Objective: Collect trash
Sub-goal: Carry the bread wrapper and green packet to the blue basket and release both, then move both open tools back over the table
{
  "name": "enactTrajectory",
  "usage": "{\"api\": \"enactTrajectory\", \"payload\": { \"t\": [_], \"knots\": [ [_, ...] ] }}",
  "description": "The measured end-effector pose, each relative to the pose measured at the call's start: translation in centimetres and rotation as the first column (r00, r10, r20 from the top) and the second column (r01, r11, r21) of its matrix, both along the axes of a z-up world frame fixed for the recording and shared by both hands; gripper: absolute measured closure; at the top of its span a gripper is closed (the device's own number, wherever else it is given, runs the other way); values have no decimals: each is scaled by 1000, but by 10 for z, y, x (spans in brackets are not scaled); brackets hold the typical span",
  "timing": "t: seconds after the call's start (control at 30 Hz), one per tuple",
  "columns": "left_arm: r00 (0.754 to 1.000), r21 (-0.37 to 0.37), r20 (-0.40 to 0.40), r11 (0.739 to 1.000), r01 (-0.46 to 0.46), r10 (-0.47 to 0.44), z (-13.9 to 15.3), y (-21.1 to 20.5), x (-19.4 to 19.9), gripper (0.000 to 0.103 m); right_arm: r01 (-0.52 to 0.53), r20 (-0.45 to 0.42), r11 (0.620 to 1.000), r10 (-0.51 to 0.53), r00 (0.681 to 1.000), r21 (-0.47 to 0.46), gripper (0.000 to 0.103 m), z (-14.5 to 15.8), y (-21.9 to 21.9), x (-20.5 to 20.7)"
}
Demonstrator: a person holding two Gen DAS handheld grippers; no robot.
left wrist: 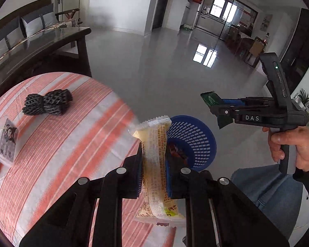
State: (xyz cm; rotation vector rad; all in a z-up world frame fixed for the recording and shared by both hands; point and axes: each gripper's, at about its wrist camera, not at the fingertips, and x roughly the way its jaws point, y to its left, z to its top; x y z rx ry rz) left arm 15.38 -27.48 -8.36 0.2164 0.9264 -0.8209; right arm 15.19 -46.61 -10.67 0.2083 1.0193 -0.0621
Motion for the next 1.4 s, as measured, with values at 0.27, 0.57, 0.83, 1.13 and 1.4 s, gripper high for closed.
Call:
{"api": "enactTrajectory", "payload": {
  "t": [0.27,0.57,0.83,1.13,1.4],
  "knots": [
    [991,22,-80,993,112,-110,-48,-129,8,86,130,-34,991,-129,991,21,65,-47,-89,-14],
    [980,44,-123,986,162,-155,-104,-207,16,82,187,-37,980,-184,982,70,63,-75,-125,-15],
    [995,43,-35,994,99,-97,-112,-208,26,15,244,8,965,-246,969,95,42,-71,-144,-23],
    [977,-77,202,994,77,-60,-33,-100,-32,5,234,254,971,-239,937,54,5,-21,-109,-46],
    [984,73,89,985,-158,152,-41,58,-35,5,-4,397,987,68,915,-161,5,1,20,-45]
  ]
}}
